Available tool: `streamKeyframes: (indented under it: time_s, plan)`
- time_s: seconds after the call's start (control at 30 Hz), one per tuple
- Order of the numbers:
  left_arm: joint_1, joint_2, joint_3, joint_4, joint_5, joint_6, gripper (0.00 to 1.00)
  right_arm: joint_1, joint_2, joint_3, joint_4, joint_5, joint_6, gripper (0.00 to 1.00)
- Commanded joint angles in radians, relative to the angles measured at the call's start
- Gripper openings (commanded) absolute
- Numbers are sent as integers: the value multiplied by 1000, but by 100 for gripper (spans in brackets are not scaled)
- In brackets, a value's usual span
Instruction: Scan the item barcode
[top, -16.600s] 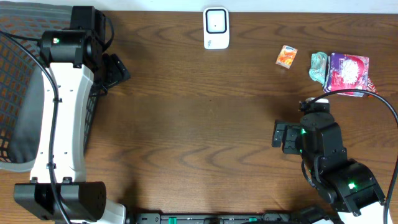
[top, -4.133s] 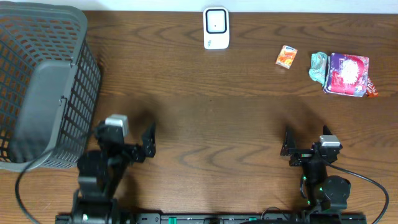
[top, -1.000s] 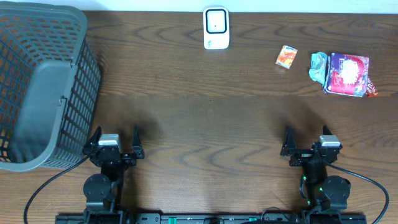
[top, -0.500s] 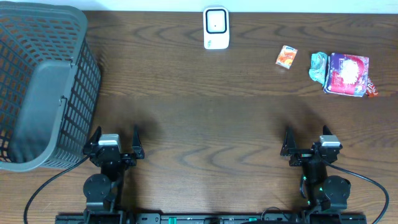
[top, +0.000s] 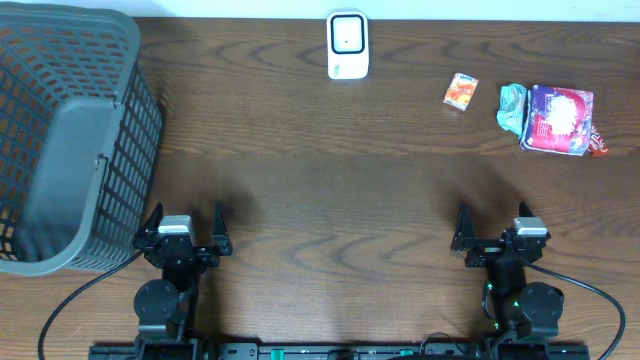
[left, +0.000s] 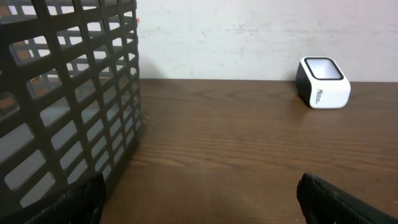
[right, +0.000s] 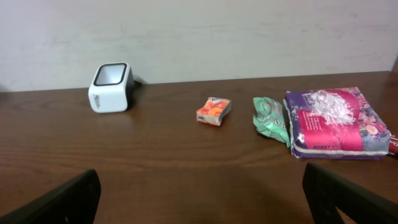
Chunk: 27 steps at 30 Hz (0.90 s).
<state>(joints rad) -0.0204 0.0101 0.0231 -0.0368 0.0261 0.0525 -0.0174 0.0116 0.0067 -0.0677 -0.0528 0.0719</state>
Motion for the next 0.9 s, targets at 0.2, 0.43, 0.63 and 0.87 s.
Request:
streamKeyframes:
  time_s: [0.2,0.43,0.63,0.87]
  plan:
    - [4,-6,-19,-37,-31,-5,98,-5,-6,-1,-11,25,-43,99]
    - [4,-6,-19,-37,-31,-5,98,-5,-6,-1,-10,20,-43,99]
    - [4,-6,-19,-37,-31,-5,98,-5,-6,-1,-7,20,-43,99]
    - [4,-6,-19,-37,-31,-5,98,-5,-6,-1,-7,20,-43,99]
